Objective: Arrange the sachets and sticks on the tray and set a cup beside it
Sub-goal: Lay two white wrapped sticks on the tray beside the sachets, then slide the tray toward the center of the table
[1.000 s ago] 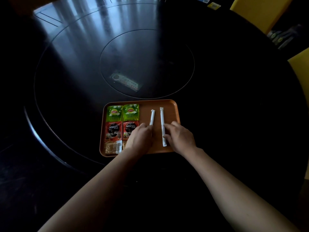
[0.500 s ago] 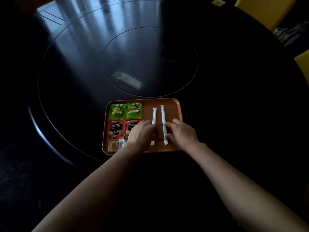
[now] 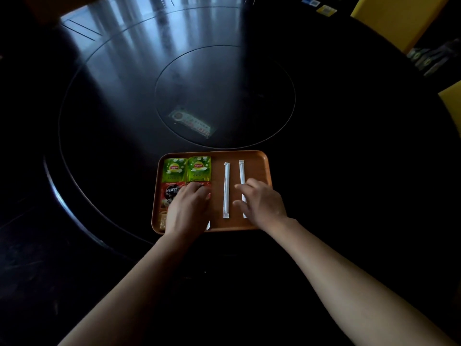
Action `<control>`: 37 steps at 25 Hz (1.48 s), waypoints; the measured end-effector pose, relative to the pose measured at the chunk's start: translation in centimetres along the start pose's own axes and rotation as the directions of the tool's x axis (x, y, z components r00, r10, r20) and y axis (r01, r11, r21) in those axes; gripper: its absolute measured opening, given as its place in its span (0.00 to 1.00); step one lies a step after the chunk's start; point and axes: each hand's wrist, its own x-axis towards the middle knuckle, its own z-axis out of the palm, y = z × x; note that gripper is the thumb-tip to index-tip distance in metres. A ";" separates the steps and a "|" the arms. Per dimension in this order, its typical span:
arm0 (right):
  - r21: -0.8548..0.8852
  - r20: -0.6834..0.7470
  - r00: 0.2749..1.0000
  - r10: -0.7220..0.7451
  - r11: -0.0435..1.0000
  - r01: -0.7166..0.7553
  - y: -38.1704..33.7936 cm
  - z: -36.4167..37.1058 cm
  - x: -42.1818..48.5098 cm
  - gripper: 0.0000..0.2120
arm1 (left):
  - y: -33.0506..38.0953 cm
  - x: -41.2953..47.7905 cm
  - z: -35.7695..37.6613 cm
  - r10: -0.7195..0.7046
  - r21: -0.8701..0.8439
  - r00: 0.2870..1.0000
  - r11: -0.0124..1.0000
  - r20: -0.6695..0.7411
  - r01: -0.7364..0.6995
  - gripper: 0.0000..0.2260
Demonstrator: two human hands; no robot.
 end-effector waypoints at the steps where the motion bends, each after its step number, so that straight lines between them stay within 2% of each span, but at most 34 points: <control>1: -0.024 0.010 0.999 -0.036 0.999 0.036 -0.7 0.2 0.3 0.22 | -1.2 -1.2 -0.3 -0.006 0.033 0.999 0.999 -0.034 0.007 0.11; 4: -0.081 0.082 0.995 -0.055 0.995 0.061 -2.5 0.6 1.4 0.29 | -5.1 -3.4 -0.8 -0.133 0.039 0.987 0.990 -0.089 0.137 0.21; 7: -0.163 0.117 0.991 -0.072 0.982 0.091 -3.2 0.7 1.9 0.25 | -8.4 -3.6 -0.7 -0.361 -0.105 0.931 0.929 -0.057 0.354 0.26; 9: -0.195 0.114 0.989 -0.097 0.974 0.118 -3.1 0.9 1.9 0.22 | -9.5 -3.4 -0.5 -0.432 -0.152 0.902 0.893 -0.016 0.425 0.28; 15: -0.184 0.116 0.989 -0.096 0.976 0.116 -2.8 1.1 2.3 0.25 | -9.5 -3.5 0.0 -0.375 -0.073 0.927 0.924 0.000 0.374 0.24; 18: -0.117 0.056 0.994 -0.092 0.988 0.098 -2.4 0.9 1.7 0.27 | -9.5 -3.5 -0.1 -0.386 -0.074 0.922 0.920 0.013 0.386 0.24; 20: 0.002 -0.068 0.997 -0.029 1.000 0.030 -1.4 0.5 0.9 0.23 | -9.5 -3.5 -0.3 -0.390 -0.092 0.921 0.917 0.014 0.389 0.24; 23: 0.173 -0.232 0.943 0.237 0.965 -0.199 1.5 -0.1 -1.0 0.14 | -9.5 -3.3 -0.5 -0.424 -0.159 0.906 0.895 -0.008 0.417 0.21; 25: 0.229 -0.246 0.869 0.429 0.897 -0.378 3.4 -0.3 -2.4 0.11 | -9.6 -2.8 -0.7 -0.466 -0.175 0.884 0.873 -0.029 0.455 0.17; 27: 0.245 -0.199 0.821 0.535 0.838 -0.487 4.7 0.0 -3.2 0.12 | -9.7 -2.3 -1.0 -0.493 -0.204 0.869 0.854 -0.029 0.478 0.12; 32: 0.219 -0.118 0.800 0.588 0.802 -0.556 5.3 0.9 -2.9 0.12 | -9.4 -1.3 -1.8 -0.567 -0.323 0.823 0.775 0.020 0.542 0.08; 37: 0.218 -0.078 0.804 0.589 0.797 -0.563 4.9 1.0 -2.3 0.11 | -9.6 -0.9 -1.9 -0.587 -0.307 0.809 0.764 0.034 0.568 0.06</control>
